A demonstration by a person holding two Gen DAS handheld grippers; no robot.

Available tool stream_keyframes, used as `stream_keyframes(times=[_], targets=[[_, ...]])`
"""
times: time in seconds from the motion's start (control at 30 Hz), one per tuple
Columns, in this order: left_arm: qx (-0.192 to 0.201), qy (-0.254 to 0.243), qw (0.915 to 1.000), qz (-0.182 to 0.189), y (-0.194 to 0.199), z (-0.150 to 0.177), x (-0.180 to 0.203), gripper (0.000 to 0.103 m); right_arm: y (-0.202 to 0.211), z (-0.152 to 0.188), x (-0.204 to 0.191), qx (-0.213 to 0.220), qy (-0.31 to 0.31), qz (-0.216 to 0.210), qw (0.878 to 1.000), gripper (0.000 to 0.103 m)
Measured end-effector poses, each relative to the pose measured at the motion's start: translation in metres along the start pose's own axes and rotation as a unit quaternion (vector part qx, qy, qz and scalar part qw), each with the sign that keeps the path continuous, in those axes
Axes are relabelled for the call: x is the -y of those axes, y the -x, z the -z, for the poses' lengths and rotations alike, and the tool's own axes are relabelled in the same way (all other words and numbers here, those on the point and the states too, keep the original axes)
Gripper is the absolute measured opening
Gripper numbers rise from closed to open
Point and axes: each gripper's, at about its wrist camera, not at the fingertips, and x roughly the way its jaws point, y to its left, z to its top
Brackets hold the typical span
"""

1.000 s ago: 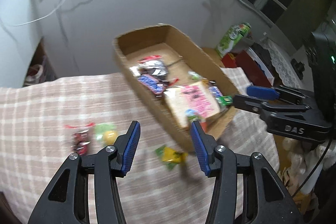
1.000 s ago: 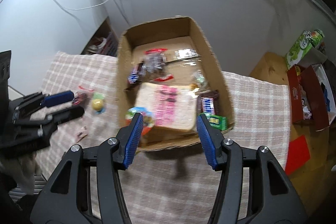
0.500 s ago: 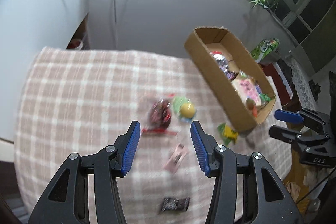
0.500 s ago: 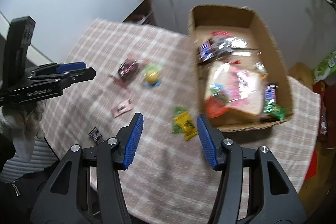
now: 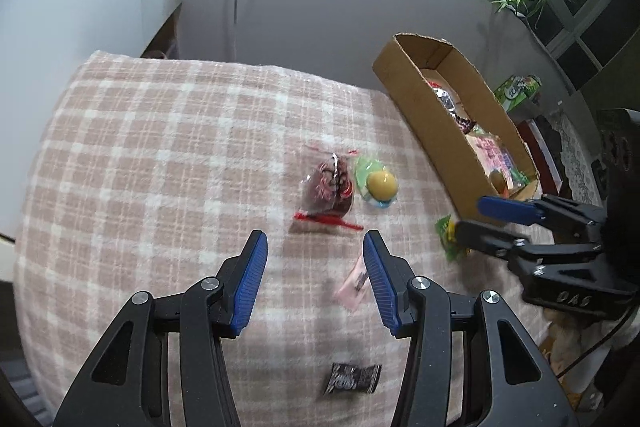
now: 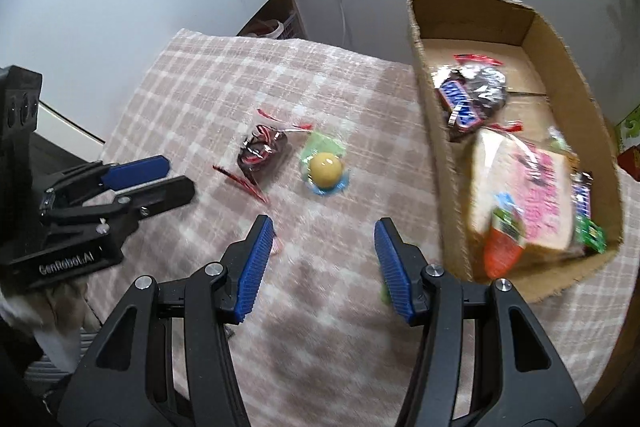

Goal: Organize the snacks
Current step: 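Move both tools back to the remaining candies on the tablecloth, then grasp the red-ribboned candy bag with the left tool while the right grasps the yellow ball candy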

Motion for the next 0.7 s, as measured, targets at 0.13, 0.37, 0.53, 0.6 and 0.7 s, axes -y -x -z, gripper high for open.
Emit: stream_keyframes(times=[0.13, 0.37, 0.53, 0.6, 0.7], targets=[[-0.004, 0.005, 0.9999, 0.009, -0.013, -0.01, -0.001, 0.049, -0.018, -0.005, 0.001, -0.012, -0.01, 0.002, 1.0, 0.055], [-0.018, 0.009, 0.9997, 0.015, -0.033, -0.025, -0.002, 0.049, -0.035, -0.013, 0.006, -0.02, -0.019, 0.012, 1.0, 0.051], [-0.035, 0.012, 0.999, 0.027, -0.047, -0.033, 0.001, 0.049, -0.048, -0.02, 0.004, -0.025, -0.012, 0.023, 0.999, 0.049], [-0.044, 0.012, 0.9986, 0.029, -0.054, -0.035, 0.002, 0.049, -0.05, -0.021, 0.003, -0.026, -0.011, 0.024, 0.999, 0.048], [-0.052, 0.014, 0.9981, 0.029, -0.061, -0.038, 0.004, 0.049, -0.054, -0.025, 0.001, -0.026, -0.004, 0.031, 0.999, 0.048]])
